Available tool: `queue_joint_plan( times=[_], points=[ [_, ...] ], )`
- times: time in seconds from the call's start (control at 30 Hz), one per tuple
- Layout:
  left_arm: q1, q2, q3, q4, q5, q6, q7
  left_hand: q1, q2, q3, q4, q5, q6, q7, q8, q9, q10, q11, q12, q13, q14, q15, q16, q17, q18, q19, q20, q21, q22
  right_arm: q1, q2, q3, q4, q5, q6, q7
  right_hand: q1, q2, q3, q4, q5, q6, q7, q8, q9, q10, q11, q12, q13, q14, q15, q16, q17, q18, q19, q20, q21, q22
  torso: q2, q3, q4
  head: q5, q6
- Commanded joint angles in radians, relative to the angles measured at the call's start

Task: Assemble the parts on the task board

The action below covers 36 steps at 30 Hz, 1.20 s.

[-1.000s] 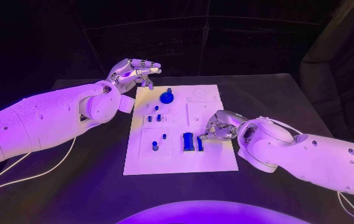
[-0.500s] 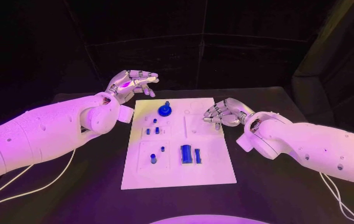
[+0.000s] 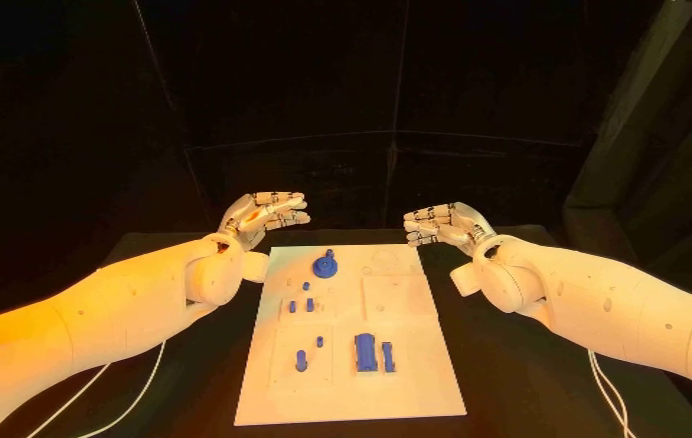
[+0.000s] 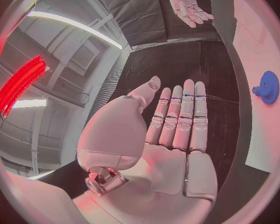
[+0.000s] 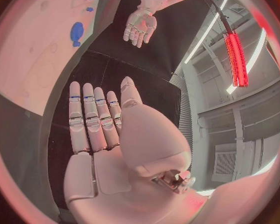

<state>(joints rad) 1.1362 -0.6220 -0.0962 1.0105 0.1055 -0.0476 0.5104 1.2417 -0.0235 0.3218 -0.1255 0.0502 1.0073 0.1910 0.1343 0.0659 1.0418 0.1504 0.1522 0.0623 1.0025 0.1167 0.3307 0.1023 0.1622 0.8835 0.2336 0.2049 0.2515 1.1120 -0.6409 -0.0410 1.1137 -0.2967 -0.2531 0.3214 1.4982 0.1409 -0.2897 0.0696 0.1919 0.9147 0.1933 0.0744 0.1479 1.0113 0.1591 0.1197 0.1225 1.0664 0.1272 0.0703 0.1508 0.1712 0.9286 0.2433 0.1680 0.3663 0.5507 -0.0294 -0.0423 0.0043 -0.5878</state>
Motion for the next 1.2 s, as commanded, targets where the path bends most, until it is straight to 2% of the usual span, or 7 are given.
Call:
queue_joint_plan(
  times=[0.03,0.1,0.47,0.67,0.7,0.8,1.2],
  points=[
    [-0.006,0.017,0.002,-0.023,0.038,0.024,0.044,-0.002,0.012,-0.010,-0.001,0.003,-0.004,0.001,-0.009,-0.001,0.007,0.002,-0.011,-0.001,0.004,0.008,-0.035,-0.012,0.021,-0.010,0.006,-0.014,-0.014,0.002,0.017,0.001,-0.033,0.113,0.067,0.070,-0.019,-0.001,0.007,-0.028,-0.006,-0.003,0.001,-0.012,-0.021,-0.006,0.011,-0.017,-0.036,-0.002,0.011,-0.007,-0.038,0.011,0.017,0.004,-0.039,-0.040,-0.008,-0.0004,0.0021,-0.002,0.011],
    [-0.007,0.013,0.001,-0.016,0.008,0.002,0.005,-0.375,0.023,-0.100,0.037,-0.050,-0.302,-0.057,-0.045,-0.066,-0.313,-0.045,-0.052,-0.062,-0.298,-0.032,-0.123,-0.102,-0.042,-0.269,-0.066,-0.069,-0.085,0.001,0.014,0.000,-0.024,0.029,0.013,0.014,-0.456,-0.043,0.092,-0.070,-0.060,-0.274,-0.058,-0.074,-0.058,-0.307,-0.044,-0.047,-0.122,-0.324,-0.035,-0.070,-0.070,-0.051,-0.270,-0.070,-0.077,-0.137,-0.004,0.0001,0.0000,-0.001,0.007],
    [-0.022,-0.019,0.019,0.092,-0.014,-0.135,0.006,-0.661,0.023,-0.177,0.125,-0.050,-0.537,-0.101,-0.134,-0.066,-0.551,-0.079,-0.152,-0.062,-0.531,-0.117,-0.193,-0.102,-0.068,-0.474,-0.121,-0.116,-0.141,-0.016,-0.026,0.011,0.100,0.098,-0.123,0.062,-0.802,-0.141,0.157,-0.070,-0.104,-0.485,-0.101,-0.074,-0.148,-0.538,-0.079,-0.120,-0.122,-0.566,-0.127,-0.070,-0.151,-0.077,-0.484,-0.127,-0.168,-0.214,-0.006,0.0288,0.0414,-0.004,-0.012],
    [-0.041,-0.060,0.042,0.230,-0.041,-0.309,0.007,-0.783,0.023,-0.206,0.125,-0.050,-0.636,-0.120,-0.134,-0.066,-0.655,-0.150,-0.152,-0.062,-0.630,-0.117,-0.222,-0.102,-0.081,-0.560,-0.145,-0.134,-0.164,-0.036,-0.076,0.024,0.257,0.185,-0.296,0.122,-0.947,-0.141,0.185,-0.070,-0.192,-0.575,-0.120,-0.074,-0.148,-0.636,-0.159,-0.120,-0.122,-0.671,-0.127,-0.070,-0.151,-0.090,-0.576,-0.151,-0.168,-0.246,-0.006,0.0294,0.0423,-0.004,-0.012],
    [-0.046,-0.071,0.048,0.268,-0.048,-0.355,0.007,-0.813,0.023,-0.213,0.125,-0.050,-0.661,-0.191,-0.134,-0.066,-0.680,-0.150,-0.152,-0.062,-0.655,-0.117,-0.229,-0.102,-0.081,-0.582,-0.151,-0.205,-0.170,-0.041,-0.088,0.027,0.294,0.207,-0.338,0.136,-0.981,-0.141,0.190,-0.070,-0.192,-0.596,-0.193,-0.074,-0.148,-0.659,-0.159,-0.120,-0.122,-0.695,-0.127,-0.070,-0.151,-0.090,-0.598,-0.157,-0.168,-0.253,-0.006,0.0294,0.0423,-0.004,-0.012],
    [-0.056,-0.094,0.060,0.343,-0.063,-0.450,0.008,-0.856,0.023,-0.224,0.125,-0.050,-0.695,-0.191,-0.134,-0.066,-0.717,-0.150,-0.152,-0.062,-0.690,-0.117,-0.240,-0.102,-0.162,-0.612,-0.159,-0.205,-0.178,-0.049,-0.108,0.033,0.359,0.242,-0.409,0.161,-1.036,-0.141,0.201,-0.070,-0.192,-0.630,-0.193,-0.074,-0.148,-0.697,-0.159,-0.120,-0.122,-0.735,-0.127,-0.070,-0.151,-0.101,-0.633,-0.166,-0.168,-0.265,-0.006,0.0294,0.0423,-0.004,-0.012],
    [-0.085,-0.154,0.094,0.548,-0.103,-0.708,0.010,-1.009,0.023,-0.322,0.125,-0.050,-0.820,-0.191,-0.134,-0.066,-0.846,-0.150,-0.152,-0.062,-0.814,-0.117,-0.331,-0.102,-0.162,-0.720,-0.234,-0.205,-0.252,-0.062,-0.139,0.041,0.456,0.297,-0.517,0.199,-1.219,-0.141,0.290,-0.070,-0.192,-0.742,-0.193,-0.074,-0.148,-0.822,-0.159,-0.120,-0.122,-0.866,-0.127,-0.070,-0.151,-0.171,-0.748,-0.243,-0.168,-0.366,-0.006,0.0294,0.0423,-0.004,-0.012]
  ],
)
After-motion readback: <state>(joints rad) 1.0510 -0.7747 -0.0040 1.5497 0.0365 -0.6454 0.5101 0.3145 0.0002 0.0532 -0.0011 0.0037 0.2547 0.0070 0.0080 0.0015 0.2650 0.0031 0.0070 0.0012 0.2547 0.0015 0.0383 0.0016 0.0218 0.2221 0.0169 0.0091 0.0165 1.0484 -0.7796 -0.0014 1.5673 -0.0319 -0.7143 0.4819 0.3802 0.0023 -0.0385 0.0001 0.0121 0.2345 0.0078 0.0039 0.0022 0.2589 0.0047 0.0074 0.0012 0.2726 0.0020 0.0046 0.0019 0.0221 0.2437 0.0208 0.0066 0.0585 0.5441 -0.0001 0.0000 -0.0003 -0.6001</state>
